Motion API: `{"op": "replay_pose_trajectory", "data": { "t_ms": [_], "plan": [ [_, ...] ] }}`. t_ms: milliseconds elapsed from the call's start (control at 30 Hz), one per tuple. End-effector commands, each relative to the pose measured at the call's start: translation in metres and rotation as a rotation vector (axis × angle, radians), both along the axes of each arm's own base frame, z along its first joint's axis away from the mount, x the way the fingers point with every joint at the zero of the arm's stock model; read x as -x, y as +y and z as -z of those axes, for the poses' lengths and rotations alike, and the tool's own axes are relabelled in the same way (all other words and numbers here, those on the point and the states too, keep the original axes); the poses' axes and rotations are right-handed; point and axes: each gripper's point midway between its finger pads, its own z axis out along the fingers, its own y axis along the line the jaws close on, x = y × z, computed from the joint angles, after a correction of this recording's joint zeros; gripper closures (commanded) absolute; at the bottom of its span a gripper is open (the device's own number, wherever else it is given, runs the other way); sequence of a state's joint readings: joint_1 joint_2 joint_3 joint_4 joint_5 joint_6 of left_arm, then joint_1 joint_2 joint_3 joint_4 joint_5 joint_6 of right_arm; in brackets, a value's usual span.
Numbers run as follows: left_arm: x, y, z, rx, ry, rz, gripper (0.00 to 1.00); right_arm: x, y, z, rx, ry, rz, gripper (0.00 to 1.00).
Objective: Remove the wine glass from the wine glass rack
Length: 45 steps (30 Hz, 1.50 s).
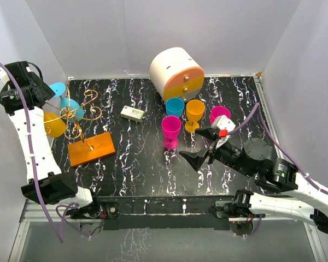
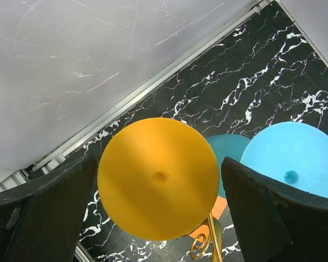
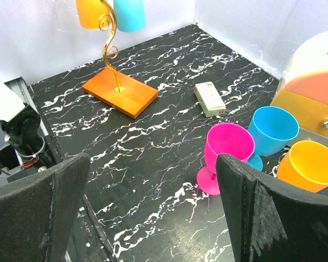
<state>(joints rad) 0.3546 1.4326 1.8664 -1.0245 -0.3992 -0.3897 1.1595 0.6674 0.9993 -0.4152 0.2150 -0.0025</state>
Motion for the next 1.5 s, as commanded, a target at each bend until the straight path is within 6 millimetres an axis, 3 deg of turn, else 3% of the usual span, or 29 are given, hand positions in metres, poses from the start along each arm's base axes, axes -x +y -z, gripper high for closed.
{"op": "replay_pose_trajectory", "data": {
  "t_ms": [0, 233, 400, 867, 1300, 1333, 1467],
  "plan": [
    [0.002, 0.002, -0.007, 0.001, -0.033, -0.011, 0.07, -0.002, 0.0, -0.018, -0.055, -0.041, 0.01, 0.02],
    [0.003, 0.003, -0.012, -0.002, -0.052, -0.013, 0.25, -0.002, 0.0, -0.019, -0.056, -0.044, 0.013, 0.02],
    [0.007, 0.003, -0.017, -0.014, -0.063, -0.02, 0.31, -0.002, 0.0, -0.019, -0.057, -0.045, 0.013, 0.02],
    [0.005, 0.0, -0.039, -0.021, -0.126, -0.011, 0.36, -0.002, 0.0, -0.02, -0.057, -0.045, 0.011, 0.02],
    [0.002, -0.015, -0.034, 0.025, -0.143, 0.067, 0.41, -0.001, 0.002, -0.021, -0.06, -0.044, 0.003, 0.02],
    [0.008, -0.017, -0.041, 0.013, -0.162, 0.07, 0.41, -0.001, 0.002, -0.022, -0.06, -0.045, 0.003, 0.02],
    [0.013, -0.023, -0.037, 0.027, -0.164, 0.09, 0.41, -0.001, 0.001, -0.022, -0.058, -0.044, 0.003, 0.02]
  ]
}}
